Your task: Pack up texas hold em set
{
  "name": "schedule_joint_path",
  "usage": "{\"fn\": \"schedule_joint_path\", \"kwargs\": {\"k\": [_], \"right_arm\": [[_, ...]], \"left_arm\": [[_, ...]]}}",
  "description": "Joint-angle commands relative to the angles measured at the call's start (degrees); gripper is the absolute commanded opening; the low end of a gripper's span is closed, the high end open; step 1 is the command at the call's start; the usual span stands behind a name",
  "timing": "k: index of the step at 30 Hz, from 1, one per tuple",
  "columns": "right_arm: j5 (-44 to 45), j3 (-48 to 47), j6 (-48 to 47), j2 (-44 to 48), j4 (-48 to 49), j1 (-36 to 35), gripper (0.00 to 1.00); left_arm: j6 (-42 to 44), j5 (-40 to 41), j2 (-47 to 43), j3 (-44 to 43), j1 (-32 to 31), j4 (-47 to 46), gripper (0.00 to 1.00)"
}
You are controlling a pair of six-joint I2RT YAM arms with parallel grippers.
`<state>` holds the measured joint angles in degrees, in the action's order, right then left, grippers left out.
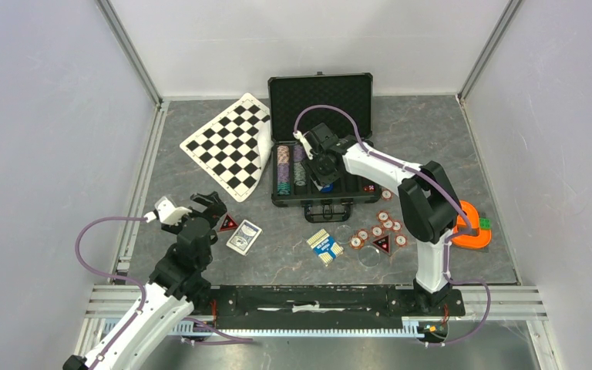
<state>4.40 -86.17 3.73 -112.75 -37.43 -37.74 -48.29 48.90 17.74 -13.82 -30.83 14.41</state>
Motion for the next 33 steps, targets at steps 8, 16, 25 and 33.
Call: {"fn": "schedule_joint_path", "kwargs": {"k": [8, 16, 25, 33], "right_arm": [[3.0, 1.0, -0.2, -1.0, 0.2, 0.6, 0.49], [4.1, 0.7, 0.2, -1.1, 0.6, 1.5, 0.58], [1.6, 0.7, 0.9, 0.2, 2.0, 2.4, 0.74], [-1.7, 1.3, 0.9, 4.8, 2.7, 2.4, 0.68]], "left_arm": [[1.8, 0.7, 0.1, 0.1, 0.1, -2.6, 1.00], [1.9, 0.7, -0.1, 0.1, 0.1, -2.6, 1.00], [2.1, 0.8, 0.1, 0.1, 0.1, -2.6, 1.00], [2.2, 0.5, 0.2, 0.2, 0.1, -2.9, 1.00]]}}
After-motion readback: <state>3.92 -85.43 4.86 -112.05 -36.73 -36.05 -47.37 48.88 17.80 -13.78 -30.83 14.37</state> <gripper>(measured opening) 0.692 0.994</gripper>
